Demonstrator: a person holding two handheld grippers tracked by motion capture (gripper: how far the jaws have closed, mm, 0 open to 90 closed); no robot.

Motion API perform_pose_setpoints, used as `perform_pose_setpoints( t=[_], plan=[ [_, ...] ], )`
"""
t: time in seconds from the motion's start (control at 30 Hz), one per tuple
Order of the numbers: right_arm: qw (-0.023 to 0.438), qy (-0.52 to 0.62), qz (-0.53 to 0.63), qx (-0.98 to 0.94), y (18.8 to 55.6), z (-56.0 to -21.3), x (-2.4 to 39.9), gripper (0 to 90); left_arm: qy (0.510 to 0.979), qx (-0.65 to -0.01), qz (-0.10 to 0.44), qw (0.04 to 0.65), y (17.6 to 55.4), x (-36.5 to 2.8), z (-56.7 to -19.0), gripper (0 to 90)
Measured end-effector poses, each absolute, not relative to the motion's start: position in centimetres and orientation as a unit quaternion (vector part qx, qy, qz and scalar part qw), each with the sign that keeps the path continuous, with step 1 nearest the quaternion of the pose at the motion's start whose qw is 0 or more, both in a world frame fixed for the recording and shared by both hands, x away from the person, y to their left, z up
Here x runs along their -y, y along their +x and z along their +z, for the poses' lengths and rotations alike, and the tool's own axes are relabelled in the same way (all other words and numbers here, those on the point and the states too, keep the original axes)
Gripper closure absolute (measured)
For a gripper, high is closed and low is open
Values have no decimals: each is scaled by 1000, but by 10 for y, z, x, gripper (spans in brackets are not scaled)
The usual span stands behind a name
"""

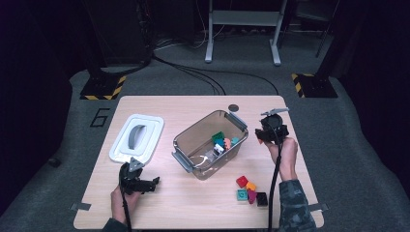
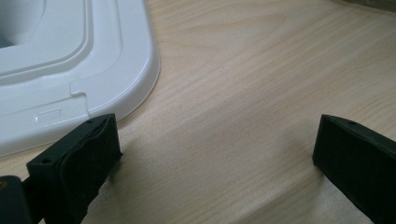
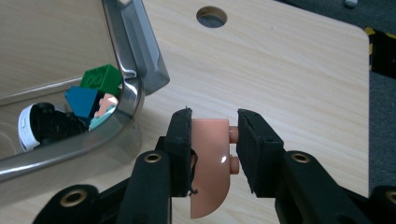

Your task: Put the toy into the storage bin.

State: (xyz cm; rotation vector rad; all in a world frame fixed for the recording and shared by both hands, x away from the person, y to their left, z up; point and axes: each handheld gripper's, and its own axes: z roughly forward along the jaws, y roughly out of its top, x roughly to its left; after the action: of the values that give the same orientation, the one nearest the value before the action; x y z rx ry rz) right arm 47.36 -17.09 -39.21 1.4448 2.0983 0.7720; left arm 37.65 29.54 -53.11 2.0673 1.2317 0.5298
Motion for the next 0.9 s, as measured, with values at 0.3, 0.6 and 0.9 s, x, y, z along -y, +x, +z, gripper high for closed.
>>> perform_pose_setpoints(
  t=[0.3,0.6,0.9],
  plan=[
    [253,517,289,-765,479,-372,162,662,791,-471,203,332,376,-295,-531,5],
    [269,496,303,-768,479,-352,143,662,791,-471,203,332,376,-295,-531,5],
    [269,471,311,-780,480,-343,120,661,791,-471,203,332,376,-295,-531,5]
  ],
)
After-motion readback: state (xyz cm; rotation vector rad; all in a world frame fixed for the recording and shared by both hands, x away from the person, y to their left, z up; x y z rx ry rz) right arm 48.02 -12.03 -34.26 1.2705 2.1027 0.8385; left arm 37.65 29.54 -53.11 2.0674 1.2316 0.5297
